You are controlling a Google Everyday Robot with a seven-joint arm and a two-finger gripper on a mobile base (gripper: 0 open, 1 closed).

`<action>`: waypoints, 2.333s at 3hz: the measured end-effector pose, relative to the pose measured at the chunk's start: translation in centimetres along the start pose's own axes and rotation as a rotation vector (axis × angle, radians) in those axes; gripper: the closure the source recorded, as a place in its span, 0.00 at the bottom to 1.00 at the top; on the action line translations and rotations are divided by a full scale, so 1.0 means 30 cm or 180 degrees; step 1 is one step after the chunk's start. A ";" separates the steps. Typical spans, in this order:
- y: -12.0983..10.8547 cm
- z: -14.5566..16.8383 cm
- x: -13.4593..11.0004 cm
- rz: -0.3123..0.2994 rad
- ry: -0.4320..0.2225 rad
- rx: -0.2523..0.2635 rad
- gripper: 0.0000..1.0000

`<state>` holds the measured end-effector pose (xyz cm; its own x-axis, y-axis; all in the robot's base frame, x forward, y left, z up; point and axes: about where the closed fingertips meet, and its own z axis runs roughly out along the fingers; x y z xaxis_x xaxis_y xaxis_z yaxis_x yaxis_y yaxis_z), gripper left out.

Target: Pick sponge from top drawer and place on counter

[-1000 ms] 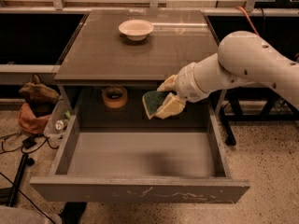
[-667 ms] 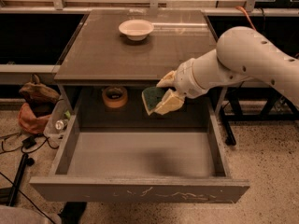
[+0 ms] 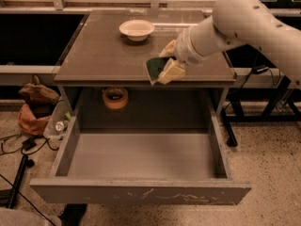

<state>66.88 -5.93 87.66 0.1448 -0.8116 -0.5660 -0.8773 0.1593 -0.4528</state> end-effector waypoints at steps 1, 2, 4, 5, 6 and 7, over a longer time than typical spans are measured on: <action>-0.105 0.029 0.076 0.0088 0.0107 0.0036 1.00; -0.148 0.079 0.146 0.0191 0.0194 -0.0015 1.00; -0.242 0.164 0.165 0.0191 0.0395 0.0081 1.00; -0.255 0.184 0.164 0.0215 0.0408 0.0037 1.00; -0.255 0.184 0.164 0.0215 0.0408 0.0037 0.82; -0.255 0.185 0.164 0.0215 0.0408 0.0037 0.59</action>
Offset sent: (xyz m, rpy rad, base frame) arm 0.0815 -0.0476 -0.0361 -0.0404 0.0837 -0.1062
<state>76.85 -8.03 84.53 0.0253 -0.8638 -0.5032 -0.8776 0.2219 -0.4249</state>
